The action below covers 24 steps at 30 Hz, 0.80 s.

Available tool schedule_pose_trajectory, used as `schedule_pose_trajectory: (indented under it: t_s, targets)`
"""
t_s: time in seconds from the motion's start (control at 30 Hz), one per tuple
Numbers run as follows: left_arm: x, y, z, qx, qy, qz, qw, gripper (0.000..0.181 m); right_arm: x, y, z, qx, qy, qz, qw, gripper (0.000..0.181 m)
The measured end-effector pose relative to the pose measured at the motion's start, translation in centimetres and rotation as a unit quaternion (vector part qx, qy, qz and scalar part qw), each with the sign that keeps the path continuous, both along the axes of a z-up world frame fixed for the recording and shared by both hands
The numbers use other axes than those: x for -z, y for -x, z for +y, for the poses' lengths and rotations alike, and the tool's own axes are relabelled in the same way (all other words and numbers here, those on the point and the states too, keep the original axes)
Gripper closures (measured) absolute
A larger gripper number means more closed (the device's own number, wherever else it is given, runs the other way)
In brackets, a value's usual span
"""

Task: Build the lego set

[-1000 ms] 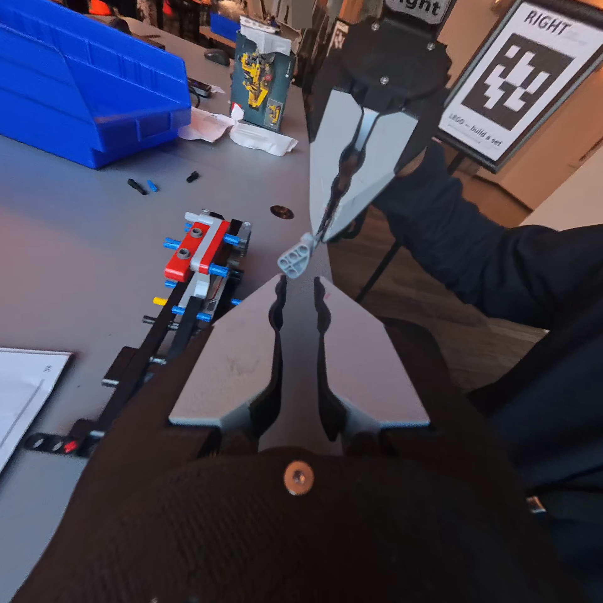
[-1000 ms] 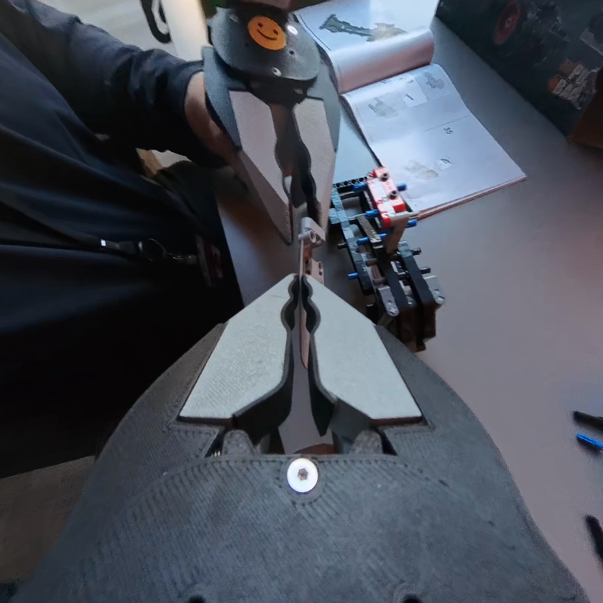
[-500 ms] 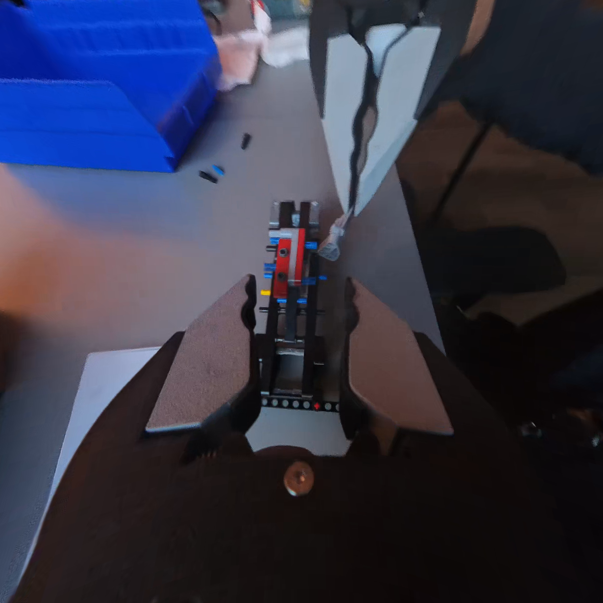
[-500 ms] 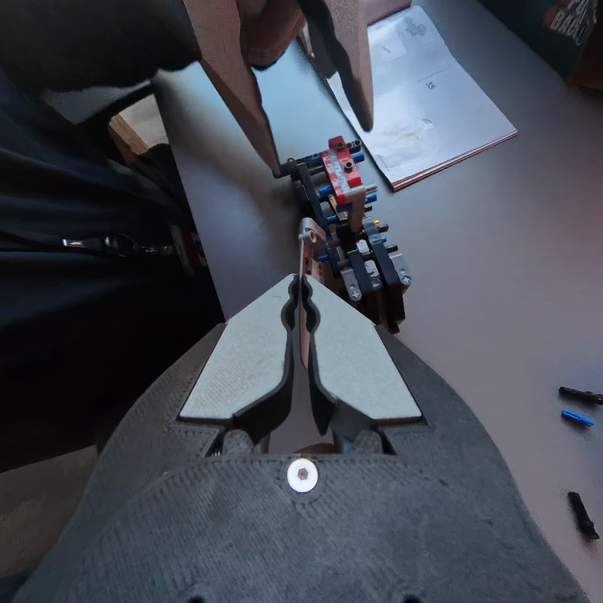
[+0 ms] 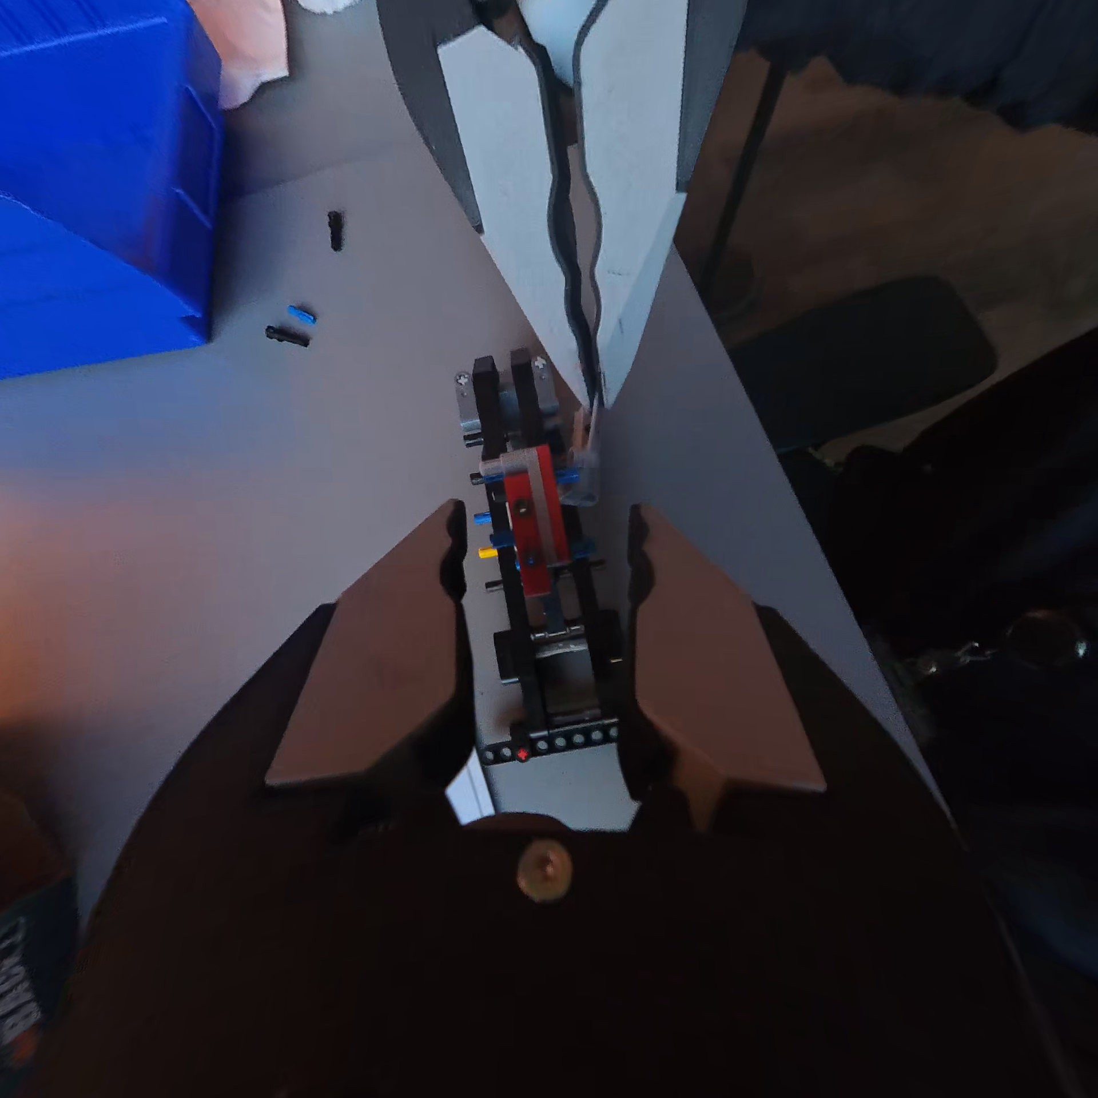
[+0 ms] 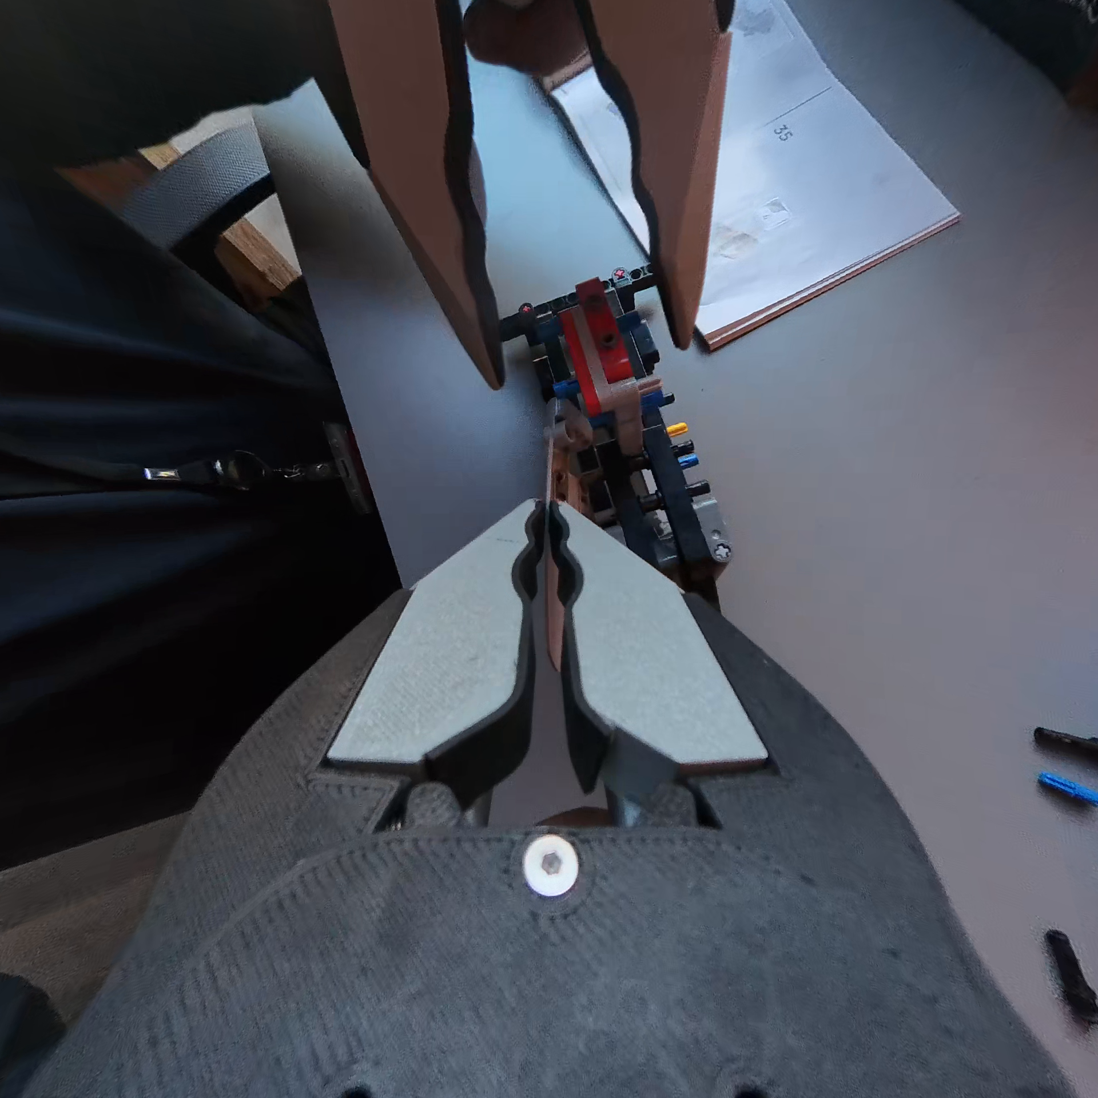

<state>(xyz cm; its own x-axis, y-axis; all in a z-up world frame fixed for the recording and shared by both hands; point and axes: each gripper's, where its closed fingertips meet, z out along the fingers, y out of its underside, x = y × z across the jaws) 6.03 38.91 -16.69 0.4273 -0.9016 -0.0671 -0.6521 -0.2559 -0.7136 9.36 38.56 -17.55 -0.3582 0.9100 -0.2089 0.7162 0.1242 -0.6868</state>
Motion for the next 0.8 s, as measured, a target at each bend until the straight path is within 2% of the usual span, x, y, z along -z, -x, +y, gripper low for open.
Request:
schedule_pose_trajectory:
  t_s: [0.47, 0.6, 0.67, 0.73, 0.8]
  targets:
    - [1.3, -1.1, 0.6, 0.015, 0.012, 0.048, 0.999, 0.137, -0.3, 0.1, 0.3, -0.007, 0.021, -0.011, 1.000, 0.181]
    - [1.8, -0.8, 0.9, -0.004, 0.016, 0.059, 0.998, 0.143, -0.4, 0.1, 0.5, -0.023, 0.025, -0.011, 0.999, 0.181]
    - [1.7, -0.2, 0.6, -0.025, 0.013, 0.062, 0.998, 0.132, -0.2, -0.2, 0.6, -0.038, 0.014, -0.010, 0.999, 0.181]
    - [1.1, 0.2, 0.2, -0.052, 0.004, 0.049, 0.997, 0.126, 0.0, -0.4, 0.5, -0.042, 0.013, -0.005, 0.999, 0.181]
    - [0.2, 1.0, -0.1, -0.099, -0.031, 0.048, 0.993, 0.133, 0.0, -0.5, 0.3, -0.049, 0.019, 0.006, 0.999, 0.181]
